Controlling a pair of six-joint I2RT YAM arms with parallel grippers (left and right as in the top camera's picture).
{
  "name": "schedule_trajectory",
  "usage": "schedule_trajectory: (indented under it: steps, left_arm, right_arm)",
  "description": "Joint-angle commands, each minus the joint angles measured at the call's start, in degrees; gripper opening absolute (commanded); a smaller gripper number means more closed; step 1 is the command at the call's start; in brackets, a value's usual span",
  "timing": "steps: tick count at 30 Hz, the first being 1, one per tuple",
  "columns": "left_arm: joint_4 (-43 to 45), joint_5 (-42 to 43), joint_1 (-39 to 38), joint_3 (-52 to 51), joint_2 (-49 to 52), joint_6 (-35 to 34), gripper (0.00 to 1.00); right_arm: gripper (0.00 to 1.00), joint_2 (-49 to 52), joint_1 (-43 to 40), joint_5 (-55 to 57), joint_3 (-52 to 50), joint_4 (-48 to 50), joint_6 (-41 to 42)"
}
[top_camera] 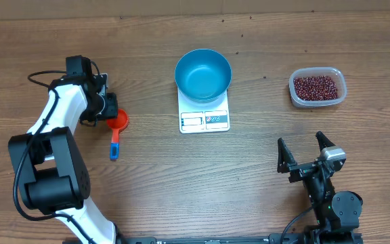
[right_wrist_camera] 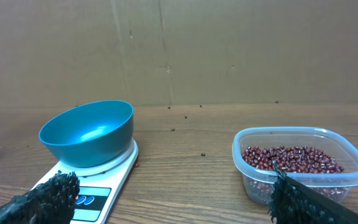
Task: Scoop item into bowl and weigh 150g on scale
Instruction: 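Move the left gripper down and grasp the red scoop's blue handle, then lift the red scoop with the left gripper toward the scale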
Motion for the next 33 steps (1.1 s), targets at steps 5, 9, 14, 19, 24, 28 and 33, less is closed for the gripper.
schedule_trajectory:
  steps: [5,9,14,19,24,28,33]
  left_arm:
    - [0.7,0.6,-0.7,0.9,3.2,1.1,0.09]
    - [0.8,0.6,-0.7,1.0,3.1,1.1,0.04]
    - [-2.6,1.5,-0.7,3.7,2.2,-2.2,0.04]
    - [-9.0,8.6,-0.7,11.4,-3.6,-3.8,0.04]
    - [-12.3,13.5,-1.0,16.0,-15.8,-11.7,0.04]
    - [-13.8,15.2,-2.3,16.0,-25.9,-17.4,0.04]
    - [-17.3,15.0,-5.0,16.0,-34.9,-24.8,0.04]
  right_arm:
    - [1.0,-0.4,0.3,-0.3,-0.6,0.2,0.3]
    - [1.0,-0.4,0.3,-0.3,-0.6,0.2,0.3]
    - [1.0,-0.4,0.3,-0.3,-0.6,0.2,0.3]
    - [1.0,-0.4,0.3,-0.3,-0.6,0.2,0.3]
    - [1.0,-0.4,0.3,-0.3,-0.6,0.2,0.3]
    - [1.0,-0.4,0.3,-0.3,-0.6,0.2,0.3]
    - [1.0,-0.4,0.3,-0.3,-0.6,0.2,0.3]
